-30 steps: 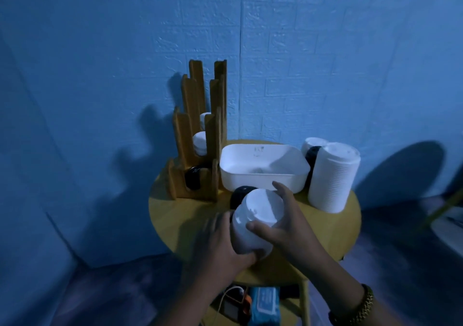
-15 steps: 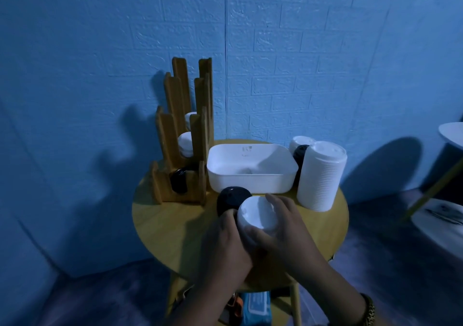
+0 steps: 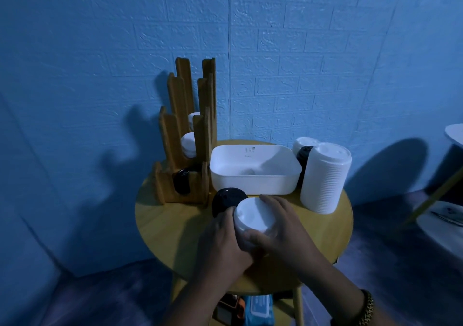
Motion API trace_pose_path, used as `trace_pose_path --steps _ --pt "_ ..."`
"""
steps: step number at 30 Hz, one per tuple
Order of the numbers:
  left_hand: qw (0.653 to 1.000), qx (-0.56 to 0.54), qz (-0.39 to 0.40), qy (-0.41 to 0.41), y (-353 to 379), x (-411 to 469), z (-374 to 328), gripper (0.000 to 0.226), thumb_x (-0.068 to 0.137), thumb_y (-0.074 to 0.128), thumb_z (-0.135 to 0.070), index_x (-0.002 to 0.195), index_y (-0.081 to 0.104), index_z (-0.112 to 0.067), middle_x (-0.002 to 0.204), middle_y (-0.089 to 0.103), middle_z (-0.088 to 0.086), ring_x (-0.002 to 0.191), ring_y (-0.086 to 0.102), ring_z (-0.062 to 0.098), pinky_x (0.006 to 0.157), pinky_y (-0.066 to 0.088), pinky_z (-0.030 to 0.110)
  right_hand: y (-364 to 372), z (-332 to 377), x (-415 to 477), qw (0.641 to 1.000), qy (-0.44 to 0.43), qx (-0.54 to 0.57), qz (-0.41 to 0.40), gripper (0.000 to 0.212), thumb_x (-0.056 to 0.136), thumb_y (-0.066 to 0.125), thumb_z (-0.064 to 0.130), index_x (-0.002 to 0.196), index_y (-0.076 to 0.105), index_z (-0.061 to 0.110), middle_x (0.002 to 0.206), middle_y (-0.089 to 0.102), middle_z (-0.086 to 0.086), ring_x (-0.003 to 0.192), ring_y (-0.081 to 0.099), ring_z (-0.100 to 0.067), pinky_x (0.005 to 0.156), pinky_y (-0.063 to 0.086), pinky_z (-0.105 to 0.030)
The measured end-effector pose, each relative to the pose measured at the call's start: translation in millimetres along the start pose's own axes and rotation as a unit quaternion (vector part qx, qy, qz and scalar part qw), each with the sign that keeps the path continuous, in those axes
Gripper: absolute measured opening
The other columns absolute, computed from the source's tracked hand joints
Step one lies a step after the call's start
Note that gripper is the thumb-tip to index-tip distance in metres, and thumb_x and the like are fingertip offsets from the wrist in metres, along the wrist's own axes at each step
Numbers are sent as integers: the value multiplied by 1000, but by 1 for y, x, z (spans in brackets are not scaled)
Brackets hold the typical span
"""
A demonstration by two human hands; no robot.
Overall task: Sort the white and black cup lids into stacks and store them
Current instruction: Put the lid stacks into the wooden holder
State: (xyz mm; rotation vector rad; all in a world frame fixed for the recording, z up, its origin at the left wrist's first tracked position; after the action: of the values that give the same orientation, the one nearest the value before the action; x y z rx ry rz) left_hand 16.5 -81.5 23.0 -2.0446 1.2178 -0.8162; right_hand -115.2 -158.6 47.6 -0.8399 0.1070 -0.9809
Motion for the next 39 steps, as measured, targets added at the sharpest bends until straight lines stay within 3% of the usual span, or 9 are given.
trace_pose_path --steps 4,7,9,16,21,25,30,35,39 --pt "1000 0 8 -5 -3 3 9 111 66 77 -72 152 17 -36 147 40 -12 131 39 10 104 41 29 -9 -5 6 995 7 98 13 88 78 43 86 148 40 32 143 42 20 128 40 3 105 39 -26" --pt "999 -20 27 -18 -5 5 17 113 64 77 -74 152 14 -41 153 33 -14 137 35 10 108 40 32 -27 -25 22 983 47 161 -79 39 99 45 53 131 55 33 126 58 16 119 52 2 93 44 -22" --pt "998 -30 46 -21 -6 7 22 115 65 79 -73 153 10 -42 156 28 -15 140 32 10 112 38 34 -29 -33 36 984 68 135 -91 26 104 46 36 127 57 32 113 64 13 109 60 -6 82 46 -19" --pt "998 -34 33 33 -20 13 26 128 46 54 -103 151 3 -53 157 17 -26 143 24 6 116 35 42 -14 -38 75 996 73 39 -11 39 103 51 31 141 45 38 97 68 7 82 67 -9 75 58 -31" --pt "995 -58 16 82 -26 17 17 84 60 58 -95 132 29 -62 128 31 -46 124 32 -11 103 44 31 -9 -46 81 997 69 33 -9 41 104 50 25 143 43 34 113 64 7 91 63 -7 73 55 -22" --pt "991 -104 26 77 -22 21 22 82 60 68 -87 132 39 -58 126 37 -42 123 38 -8 101 46 33 -5 -48 80 998 61 25 3 48 104 50 17 146 37 36 122 58 14 102 57 -1 69 47 -11" --pt "990 -108 28 91 -17 20 19 82 62 62 -90 133 33 -62 126 35 -44 123 37 -11 92 40 17 -5 -51 92 997 59 46 -9 49 103 51 15 148 38 29 124 59 9 106 57 -5 76 48 -14" --pt "990 -58 45 123 -25 30 19 91 59 53 -99 137 36 -53 135 32 -42 130 30 -12 101 35 22 -4 -56 110 996 62 54 -20 50 101 54 17 147 39 29 124 59 7 109 57 -8 72 46 -11" --pt "989 -46 66 122 -28 39 23 89 59 55 -100 135 33 -58 134 30 -46 128 29 -18 105 38 26 -2 -60 128 996 70 57 -13 54 101 53 11 150 36 25 129 58 3 108 55 -10 90 48 -22"
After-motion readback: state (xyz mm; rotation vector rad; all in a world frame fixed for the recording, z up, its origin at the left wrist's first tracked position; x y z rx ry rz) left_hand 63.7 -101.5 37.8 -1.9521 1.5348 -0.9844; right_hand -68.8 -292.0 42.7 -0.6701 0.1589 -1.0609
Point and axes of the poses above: each hand's wrist, its own x-axis towards the middle knuckle, its own y-axis out of the palm, z = x × y, the point moved 7 cm from there along x, towards the middle knuckle
